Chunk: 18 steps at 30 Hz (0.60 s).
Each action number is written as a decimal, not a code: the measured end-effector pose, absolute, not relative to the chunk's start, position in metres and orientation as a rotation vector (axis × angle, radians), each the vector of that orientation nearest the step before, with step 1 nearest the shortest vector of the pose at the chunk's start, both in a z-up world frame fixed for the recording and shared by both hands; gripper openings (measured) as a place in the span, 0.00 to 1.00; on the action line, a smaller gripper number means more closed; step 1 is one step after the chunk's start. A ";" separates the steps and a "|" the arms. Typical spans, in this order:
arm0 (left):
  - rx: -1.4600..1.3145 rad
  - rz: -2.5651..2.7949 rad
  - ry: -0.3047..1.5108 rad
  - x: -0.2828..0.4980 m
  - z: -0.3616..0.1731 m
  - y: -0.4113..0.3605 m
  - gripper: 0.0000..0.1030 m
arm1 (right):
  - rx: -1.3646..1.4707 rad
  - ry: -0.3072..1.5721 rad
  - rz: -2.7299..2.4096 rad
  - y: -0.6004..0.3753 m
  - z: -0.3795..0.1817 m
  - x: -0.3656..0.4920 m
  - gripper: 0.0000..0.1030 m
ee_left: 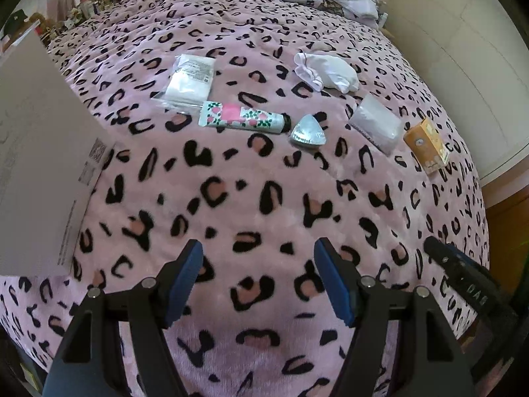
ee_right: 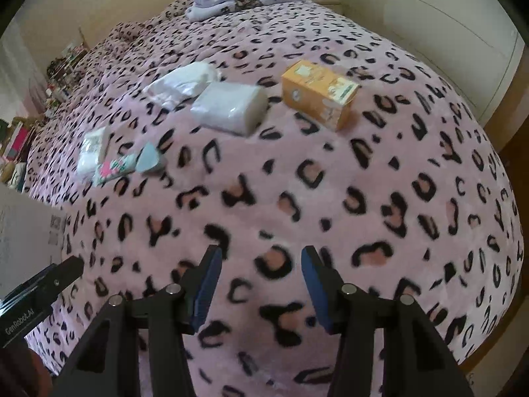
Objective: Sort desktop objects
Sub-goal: 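Grasp the clear-wrapped white packet with left tool while right tool grasps the white cloth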
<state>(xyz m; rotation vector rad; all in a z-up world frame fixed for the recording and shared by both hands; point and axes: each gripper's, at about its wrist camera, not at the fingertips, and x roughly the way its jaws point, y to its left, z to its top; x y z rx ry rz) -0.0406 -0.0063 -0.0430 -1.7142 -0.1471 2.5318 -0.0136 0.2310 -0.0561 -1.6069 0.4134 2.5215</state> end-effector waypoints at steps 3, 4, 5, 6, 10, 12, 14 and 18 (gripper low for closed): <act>-1.727 2.542 -0.146 -0.051 -0.048 -0.011 0.69 | -1.593 0.425 2.513 0.241 -0.057 -0.020 0.50; -1.732 2.547 -0.148 -0.054 -0.049 -0.013 0.69 | -1.592 0.430 2.512 0.243 -0.058 -0.021 0.50; -1.737 2.551 -0.149 -0.060 -0.051 -0.016 0.69 | -1.593 0.439 2.511 0.244 -0.059 -0.022 0.51; -1.740 2.558 -0.149 -0.066 -0.052 -0.019 0.69 | -1.593 0.447 2.511 0.245 -0.061 -0.024 0.51; -1.748 2.572 -0.153 -0.094 -0.053 -0.030 0.69 | -1.616 0.459 2.514 0.242 -0.068 -0.033 0.51; -1.746 2.582 -0.153 -0.113 -0.050 -0.036 0.70 | -1.624 0.455 2.522 0.238 -0.069 -0.039 0.51; -1.753 2.604 -0.132 -0.136 -0.050 -0.042 0.70 | -1.630 0.452 2.531 0.234 -0.069 -0.046 0.51; -1.783 2.659 -0.059 -0.181 -0.054 -0.050 0.78 | -1.616 0.442 2.569 0.225 -0.063 -0.061 0.51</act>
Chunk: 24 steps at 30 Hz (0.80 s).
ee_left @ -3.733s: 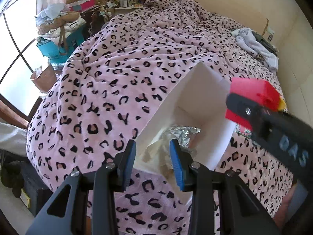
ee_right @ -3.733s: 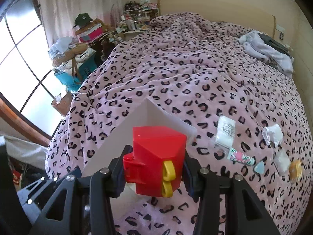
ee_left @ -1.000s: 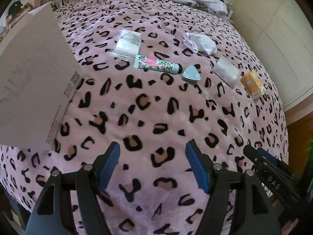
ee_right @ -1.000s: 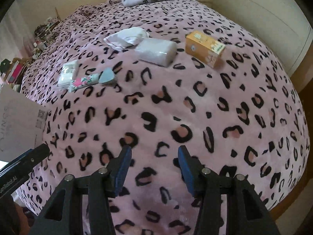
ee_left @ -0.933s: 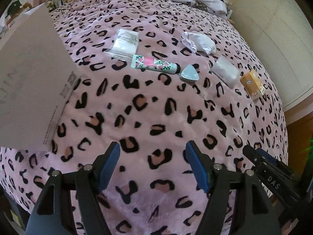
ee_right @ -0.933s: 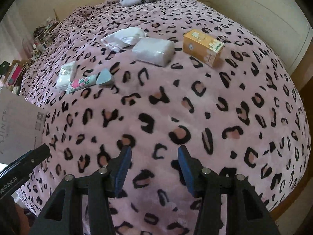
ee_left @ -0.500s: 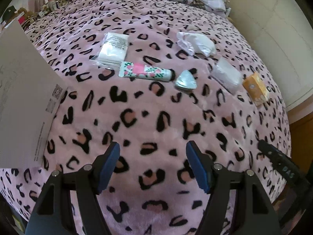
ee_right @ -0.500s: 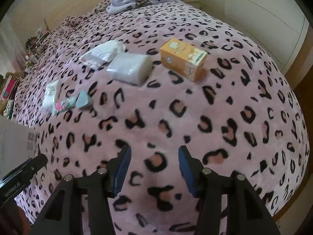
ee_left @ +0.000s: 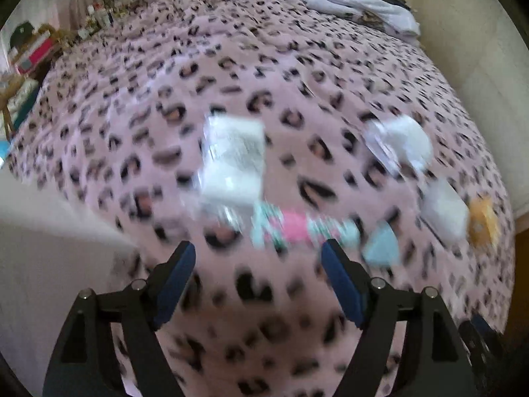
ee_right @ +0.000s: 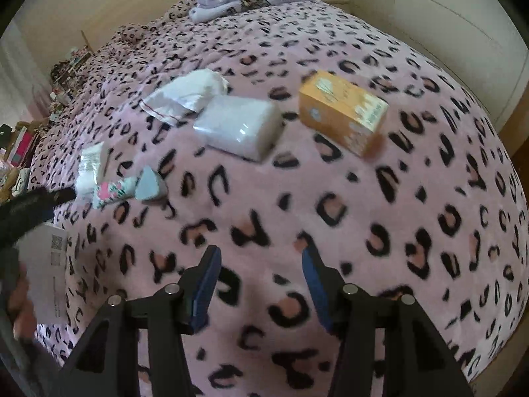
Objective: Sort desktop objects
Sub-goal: 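Grasp the clear-wrapped white packet with left tool while right tool grasps the white cloth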
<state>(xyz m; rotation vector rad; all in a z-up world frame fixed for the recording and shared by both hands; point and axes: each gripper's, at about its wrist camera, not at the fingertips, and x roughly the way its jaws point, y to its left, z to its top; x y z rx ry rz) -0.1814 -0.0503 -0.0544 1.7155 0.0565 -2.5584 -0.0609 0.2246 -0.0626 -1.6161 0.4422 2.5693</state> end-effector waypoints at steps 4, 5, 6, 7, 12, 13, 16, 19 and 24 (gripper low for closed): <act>1.678 -2.512 -0.015 -0.226 -0.059 -0.059 0.78 | -1.600 0.433 2.609 0.214 -0.055 -0.079 0.51; 1.675 -2.500 -0.016 -0.234 -0.063 -0.061 0.78 | -1.598 0.430 2.619 0.210 -0.054 -0.086 0.51; 1.683 -2.490 0.001 -0.240 -0.067 -0.065 0.78 | -1.597 0.425 2.626 0.207 -0.053 -0.092 0.51; 1.689 -2.480 0.017 -0.246 -0.071 -0.068 0.78 | -1.596 0.419 2.634 0.203 -0.052 -0.098 0.51; 1.700 -2.470 0.018 -0.262 -0.087 -0.074 0.78 | -1.605 0.359 2.669 0.180 -0.052 -0.134 0.51; 1.715 -2.464 0.026 -0.265 -0.092 -0.075 0.78 | -1.613 0.350 2.673 0.176 -0.054 -0.142 0.51; 1.738 -2.457 0.045 -0.270 -0.103 -0.078 0.78 | -1.632 0.331 2.679 0.166 -0.059 -0.160 0.51; 1.752 -2.458 0.061 -0.274 -0.111 -0.080 0.78 | -1.653 0.310 2.682 0.158 -0.064 -0.174 0.51; 1.748 -2.462 0.056 -0.278 -0.120 -0.076 0.77 | -1.658 0.297 2.684 0.153 -0.068 -0.182 0.51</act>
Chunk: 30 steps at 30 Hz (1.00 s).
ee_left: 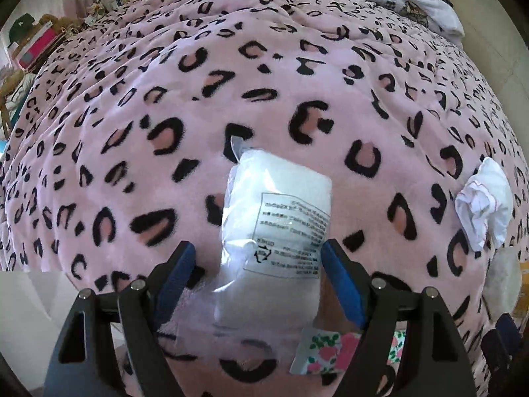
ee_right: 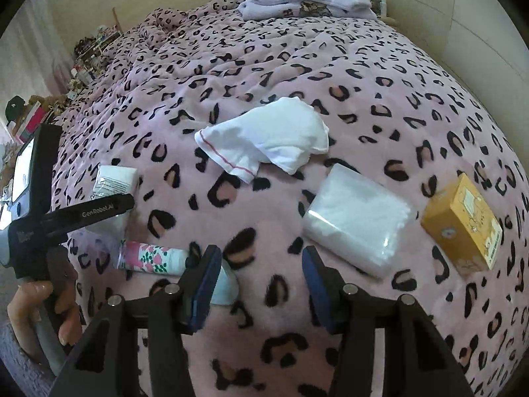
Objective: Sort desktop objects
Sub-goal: 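Grasp the clear-wrapped white packet with left tool while right tool grasps the white cloth, then carry the packet in left tool and cloth in right tool to the white box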
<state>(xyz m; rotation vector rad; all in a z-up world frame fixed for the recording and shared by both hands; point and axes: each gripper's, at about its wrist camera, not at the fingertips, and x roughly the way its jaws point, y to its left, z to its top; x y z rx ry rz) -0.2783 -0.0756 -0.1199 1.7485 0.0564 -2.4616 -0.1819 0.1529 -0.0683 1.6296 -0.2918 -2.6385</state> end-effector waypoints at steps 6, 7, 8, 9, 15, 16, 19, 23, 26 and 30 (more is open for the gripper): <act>1.736 -2.515 0.024 -0.274 -0.123 -0.063 0.37 | 1.636 -0.306 -2.644 0.160 -0.071 -0.186 0.51; 1.729 -2.520 0.039 -0.272 -0.120 -0.064 0.31 | 1.632 -0.316 -2.647 0.162 -0.071 -0.188 0.51; 1.721 -2.526 0.055 -0.270 -0.117 -0.065 0.29 | 1.627 -0.326 -2.651 0.165 -0.069 -0.190 0.51; 1.713 -2.535 0.072 -0.267 -0.113 -0.066 0.27 | 1.614 -0.336 -2.658 0.167 -0.065 -0.193 0.51; 1.637 -2.589 0.159 -0.252 -0.086 -0.075 0.24 | 1.555 -0.360 -2.670 0.174 -0.043 -0.231 0.52; 1.619 -2.600 0.175 -0.249 -0.079 -0.077 0.24 | 1.560 -0.370 -2.658 0.174 -0.042 -0.242 0.54; 1.596 -2.626 0.174 -0.246 -0.065 -0.078 0.24 | 1.624 -0.393 -2.604 0.175 -0.049 -0.275 0.61; 1.597 -2.642 0.158 -0.243 -0.058 -0.077 0.24 | 1.764 -0.438 -2.575 0.181 -0.074 -0.314 0.61; 1.621 -2.625 0.161 -0.246 -0.065 -0.079 0.24 | 1.875 -0.452 -2.542 0.183 -0.096 -0.333 0.62; 1.654 -2.593 0.173 -0.252 -0.078 -0.083 0.24 | 1.960 -0.391 -2.506 0.171 -0.116 -0.345 0.74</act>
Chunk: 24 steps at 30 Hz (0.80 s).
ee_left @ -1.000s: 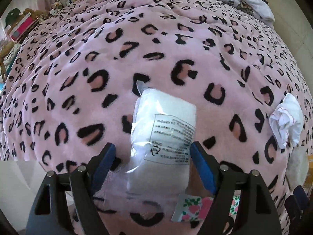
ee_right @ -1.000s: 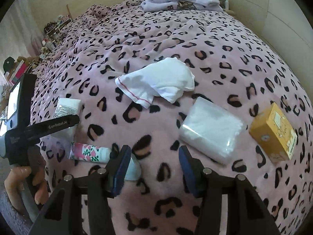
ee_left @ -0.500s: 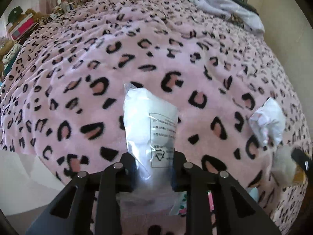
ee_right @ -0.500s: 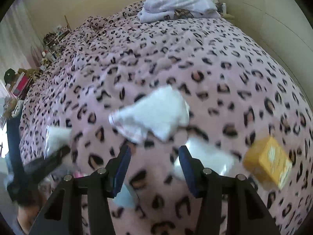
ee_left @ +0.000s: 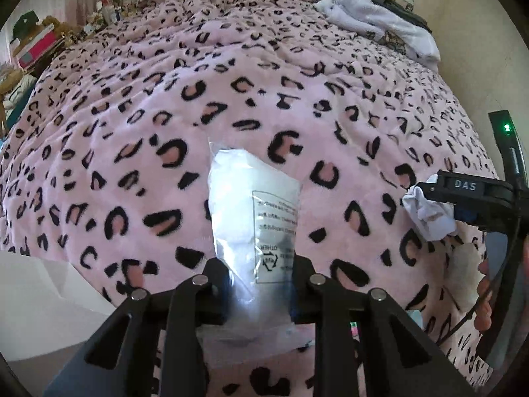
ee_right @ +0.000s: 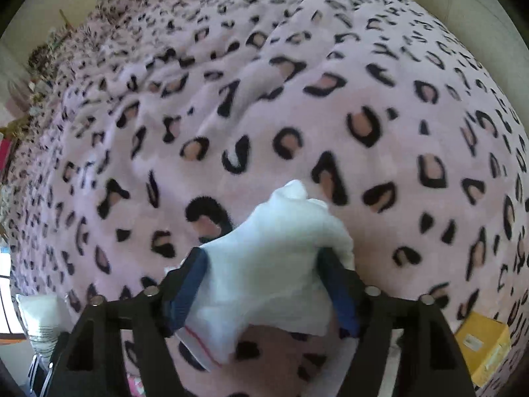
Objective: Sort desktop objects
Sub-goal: 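Carry the packet in left tool and cloth in right tool to the white box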
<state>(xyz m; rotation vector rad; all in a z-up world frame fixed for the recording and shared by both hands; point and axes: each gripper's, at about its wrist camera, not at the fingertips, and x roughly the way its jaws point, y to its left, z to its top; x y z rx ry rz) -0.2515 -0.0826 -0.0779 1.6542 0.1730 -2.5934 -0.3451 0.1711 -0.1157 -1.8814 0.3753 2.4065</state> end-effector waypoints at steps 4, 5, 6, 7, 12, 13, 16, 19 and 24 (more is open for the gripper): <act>1.694 -2.557 0.201 -0.257 -0.091 -0.088 0.24 | -1.853 0.279 2.404 0.159 -0.122 -0.345 0.72; 1.709 -2.545 0.218 -0.259 -0.095 -0.091 0.24 | -1.840 0.260 2.410 0.157 -0.122 -0.343 0.70; 1.723 -2.533 0.235 -0.261 -0.099 -0.093 0.24 | -1.826 0.240 2.420 0.155 -0.121 -0.341 0.61; 1.737 -2.522 0.251 -0.262 -0.103 -0.095 0.23 | -1.810 0.224 2.431 0.154 -0.119 -0.339 0.47; 1.692 -2.545 0.212 -0.253 -0.093 -0.090 0.23 | -1.743 0.265 2.526 0.159 -0.108 -0.321 0.25; 1.683 -2.552 0.203 -0.251 -0.090 -0.088 0.23 | -1.733 0.277 2.541 0.161 -0.105 -0.318 0.24; 1.643 -2.582 0.186 -0.242 -0.072 -0.083 0.23 | -1.696 0.315 2.593 0.163 -0.090 -0.306 0.23; 1.610 -2.609 0.171 -0.234 -0.051 -0.079 0.23 | -1.676 0.364 2.654 0.158 -0.069 -0.294 0.23; 1.574 -2.635 0.157 -0.216 -0.022 -0.075 0.23 | -1.629 0.341 2.753 0.144 -0.028 -0.269 0.23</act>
